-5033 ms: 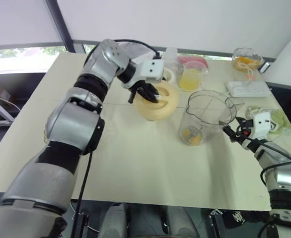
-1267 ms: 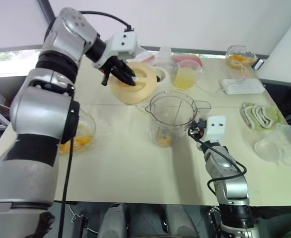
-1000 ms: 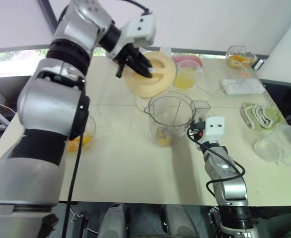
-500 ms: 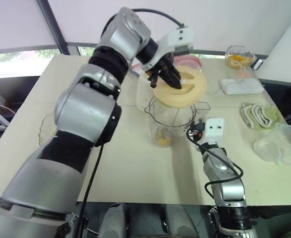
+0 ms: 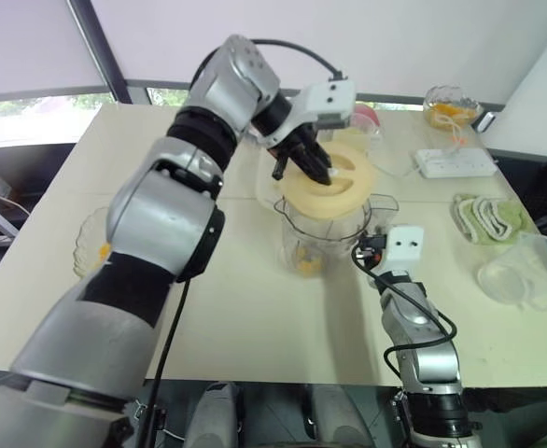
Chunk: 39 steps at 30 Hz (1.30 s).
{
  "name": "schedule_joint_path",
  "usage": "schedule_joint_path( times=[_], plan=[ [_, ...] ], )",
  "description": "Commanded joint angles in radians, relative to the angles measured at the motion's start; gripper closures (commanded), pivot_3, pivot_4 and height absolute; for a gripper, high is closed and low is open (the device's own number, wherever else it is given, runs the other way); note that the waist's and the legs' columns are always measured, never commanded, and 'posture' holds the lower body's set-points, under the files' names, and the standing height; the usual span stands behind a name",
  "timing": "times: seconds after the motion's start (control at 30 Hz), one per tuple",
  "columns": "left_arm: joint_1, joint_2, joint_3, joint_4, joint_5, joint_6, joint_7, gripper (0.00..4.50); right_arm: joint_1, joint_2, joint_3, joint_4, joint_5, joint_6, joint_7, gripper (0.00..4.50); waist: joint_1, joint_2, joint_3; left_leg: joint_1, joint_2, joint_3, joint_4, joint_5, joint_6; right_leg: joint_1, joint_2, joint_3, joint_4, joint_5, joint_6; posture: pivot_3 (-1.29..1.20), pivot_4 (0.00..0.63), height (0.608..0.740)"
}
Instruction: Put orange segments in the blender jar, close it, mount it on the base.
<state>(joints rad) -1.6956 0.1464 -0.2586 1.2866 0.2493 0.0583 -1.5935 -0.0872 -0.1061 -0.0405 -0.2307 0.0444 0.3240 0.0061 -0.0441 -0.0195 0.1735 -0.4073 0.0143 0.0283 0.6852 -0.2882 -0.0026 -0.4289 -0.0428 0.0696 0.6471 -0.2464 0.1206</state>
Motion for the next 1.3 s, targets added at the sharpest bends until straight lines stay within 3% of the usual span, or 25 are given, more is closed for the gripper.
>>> schedule_joint_path(
  times=[0.03,0.7,1.03,1.3],
  plan=[
    [-0.019,-0.011,0.003,-0.039,-0.022,0.021,-0.02,4.27,0.014,-0.007,-0.005,0.002,-0.022,0.01,-0.009,3.67,0.0,0.0,0.0,0.0,0.0,0.0,0.0,0.0,0.0,0.0,0.0,0.0,0.0,0.0,0.0,0.0,0.15,0.74],
    [0.015,-0.032,-0.11,-0.08,-0.07,0.113,-0.021,4.27,0.027,-0.008,-0.006,-0.001,-0.024,0.008,-0.013,3.67,0.0,0.0,-0.001,0.001,0.0,0.0,0.0,0.0,0.0,0.001,0.0,0.0,0.0,0.0,0.0,0.0,0.15,0.74],
    [0.056,0.014,-0.215,-0.155,-0.118,0.091,-0.021,4.27,0.022,-0.014,-0.01,0.007,-0.023,0.003,-0.008,3.67,0.001,0.0,-0.001,0.001,0.0,0.0,0.0,0.0,0.0,0.001,0.0,0.0,0.0,0.0,0.0,0.0,0.15,0.74],
    [0.094,0.018,-0.203,-0.173,-0.068,0.024,-0.016,4.27,0.025,-0.015,-0.009,0.002,-0.022,0.006,-0.005,3.67,0.001,0.0,-0.001,0.001,0.0,0.0,0.0,0.0,0.0,0.001,0.0,0.0,-0.001,0.0,0.0,0.0,0.15,0.74]
  ],
)
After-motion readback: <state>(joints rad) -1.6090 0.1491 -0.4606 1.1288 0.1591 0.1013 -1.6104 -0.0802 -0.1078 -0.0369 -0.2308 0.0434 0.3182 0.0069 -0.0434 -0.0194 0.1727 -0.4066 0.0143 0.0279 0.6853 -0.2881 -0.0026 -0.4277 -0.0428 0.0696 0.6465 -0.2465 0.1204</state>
